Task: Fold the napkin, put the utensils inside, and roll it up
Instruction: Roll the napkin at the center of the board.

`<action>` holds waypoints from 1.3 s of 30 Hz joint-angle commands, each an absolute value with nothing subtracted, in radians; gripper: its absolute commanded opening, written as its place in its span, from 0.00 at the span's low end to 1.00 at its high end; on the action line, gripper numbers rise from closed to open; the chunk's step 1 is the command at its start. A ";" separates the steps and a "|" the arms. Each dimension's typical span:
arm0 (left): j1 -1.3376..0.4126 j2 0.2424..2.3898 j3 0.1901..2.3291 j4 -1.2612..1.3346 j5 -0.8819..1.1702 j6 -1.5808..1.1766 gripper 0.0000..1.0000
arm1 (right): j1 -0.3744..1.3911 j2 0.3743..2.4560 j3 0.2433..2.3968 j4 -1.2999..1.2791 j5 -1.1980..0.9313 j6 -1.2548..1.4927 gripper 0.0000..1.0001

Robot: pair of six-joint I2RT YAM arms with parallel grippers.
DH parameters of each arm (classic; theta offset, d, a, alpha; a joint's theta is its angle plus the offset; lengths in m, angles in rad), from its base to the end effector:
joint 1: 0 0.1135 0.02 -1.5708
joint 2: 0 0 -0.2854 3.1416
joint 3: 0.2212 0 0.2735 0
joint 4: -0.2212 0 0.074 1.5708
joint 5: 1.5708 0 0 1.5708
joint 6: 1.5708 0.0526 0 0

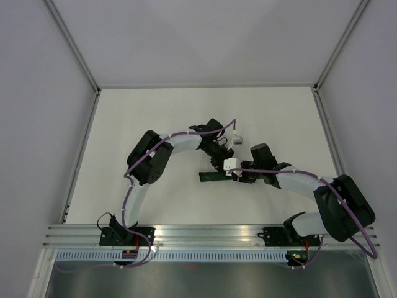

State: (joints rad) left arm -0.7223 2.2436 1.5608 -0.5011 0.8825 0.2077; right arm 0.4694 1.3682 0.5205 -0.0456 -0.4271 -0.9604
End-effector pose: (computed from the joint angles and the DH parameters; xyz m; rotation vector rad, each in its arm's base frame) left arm 0.3357 -0.3500 0.1154 1.4253 2.2873 -1.3596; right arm 0.2225 0.1373 0.1377 -1.6919 1.6725 0.2958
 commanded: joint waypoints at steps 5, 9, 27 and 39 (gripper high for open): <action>-0.700 2.247 1.545 -0.568 0.769 0.195 0.43 | 0.474 1.376 0.540 -0.092 -0.423 -0.999 0.24; -0.689 2.214 1.551 -0.540 0.770 0.176 0.46 | 0.472 1.387 0.554 -0.146 -0.433 -1.014 0.22; -0.577 1.885 1.275 -0.151 0.482 0.017 0.45 | 0.469 1.506 0.713 -0.414 -0.480 -1.031 0.22; -0.583 1.525 0.954 0.052 0.094 -0.323 0.44 | 0.445 1.704 0.903 -0.587 -0.523 -0.899 0.21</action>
State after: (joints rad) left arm -0.5762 1.5959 1.0439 -0.0441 0.2337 -0.1463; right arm 0.4519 1.6352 0.8917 -0.4786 -0.5087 -0.9684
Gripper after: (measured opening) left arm 0.444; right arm 0.309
